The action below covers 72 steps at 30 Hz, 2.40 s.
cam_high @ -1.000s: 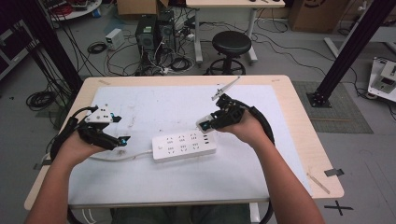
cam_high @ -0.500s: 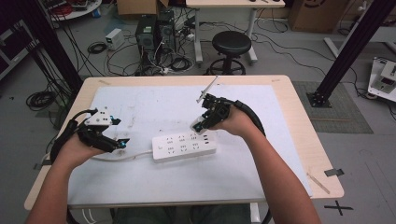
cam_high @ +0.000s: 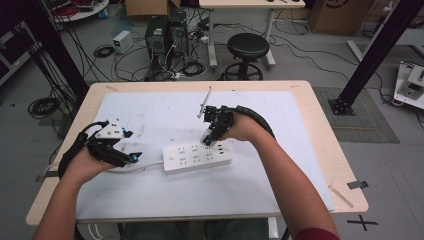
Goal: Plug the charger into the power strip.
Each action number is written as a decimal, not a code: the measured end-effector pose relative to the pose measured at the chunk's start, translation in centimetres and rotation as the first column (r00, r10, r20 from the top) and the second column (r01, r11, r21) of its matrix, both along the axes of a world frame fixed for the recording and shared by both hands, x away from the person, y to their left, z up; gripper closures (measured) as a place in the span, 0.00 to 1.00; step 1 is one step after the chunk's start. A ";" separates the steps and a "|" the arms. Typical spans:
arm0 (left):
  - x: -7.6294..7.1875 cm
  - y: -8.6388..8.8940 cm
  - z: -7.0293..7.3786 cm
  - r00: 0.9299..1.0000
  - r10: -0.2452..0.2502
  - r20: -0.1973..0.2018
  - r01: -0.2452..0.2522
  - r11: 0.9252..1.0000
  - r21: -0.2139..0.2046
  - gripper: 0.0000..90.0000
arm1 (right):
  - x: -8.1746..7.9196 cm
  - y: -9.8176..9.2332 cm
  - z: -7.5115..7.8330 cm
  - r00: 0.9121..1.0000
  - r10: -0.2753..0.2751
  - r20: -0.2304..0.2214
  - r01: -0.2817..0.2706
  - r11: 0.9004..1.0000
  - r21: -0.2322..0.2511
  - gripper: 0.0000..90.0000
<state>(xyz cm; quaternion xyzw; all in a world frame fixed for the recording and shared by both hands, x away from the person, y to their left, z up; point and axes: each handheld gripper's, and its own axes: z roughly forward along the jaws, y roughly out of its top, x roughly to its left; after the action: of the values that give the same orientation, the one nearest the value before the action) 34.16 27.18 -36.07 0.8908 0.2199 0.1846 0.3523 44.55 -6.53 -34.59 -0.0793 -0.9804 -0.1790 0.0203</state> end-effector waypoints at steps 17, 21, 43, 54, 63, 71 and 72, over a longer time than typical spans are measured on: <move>0.2 0.3 -0.4 1.000 0.001 -0.007 -0.001 1.000 0.003 0.24 | 0.1 1.5 -0.6 0.983 0.177 0.049 -0.169 0.976 -0.139 0.70; 0.2 0.4 -0.5 1.000 0.004 -0.008 -0.004 1.000 -0.001 0.24 | 0.1 1.8 -0.6 0.975 0.216 0.057 -0.205 0.966 -0.155 0.70; 0.1 -0.2 -0.7 1.000 -0.005 -0.011 0.005 1.000 0.004 0.24 | -0.3 4.6 -1.6 0.933 0.357 0.052 -0.322 0.889 -0.325 0.71; 0.5 -0.9 -1.0 1.000 -0.007 -0.018 0.007 1.000 0.010 0.24 | -0.7 4.6 -1.7 0.934 0.350 0.073 -0.309 0.892 -0.331 0.71; 0.3 -0.8 -1.0 1.000 -0.003 -0.014 0.003 1.000 0.008 0.24 | -0.3 4.6 -2.2 0.944 0.324 0.056 -0.294 0.907 -0.301 0.71; 0.5 -0.9 -0.9 1.000 -0.011 -0.021 0.011 1.000 0.010 0.24 | -0.4 4.4 -2.2 0.945 0.321 0.067 -0.288 0.911 -0.295 0.70; 0.5 -0.9 -0.9 1.000 -0.011 -0.021 0.011 1.000 0.010 0.24 | -0.4 4.4 -2.2 0.945 0.321 0.067 -0.288 0.911 -0.295 0.70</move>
<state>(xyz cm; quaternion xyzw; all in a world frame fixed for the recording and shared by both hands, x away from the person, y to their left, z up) 34.64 26.24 -37.01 0.8957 0.2178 0.1744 0.3463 44.17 -2.08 -36.81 0.0831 -0.9957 -0.0367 -0.0195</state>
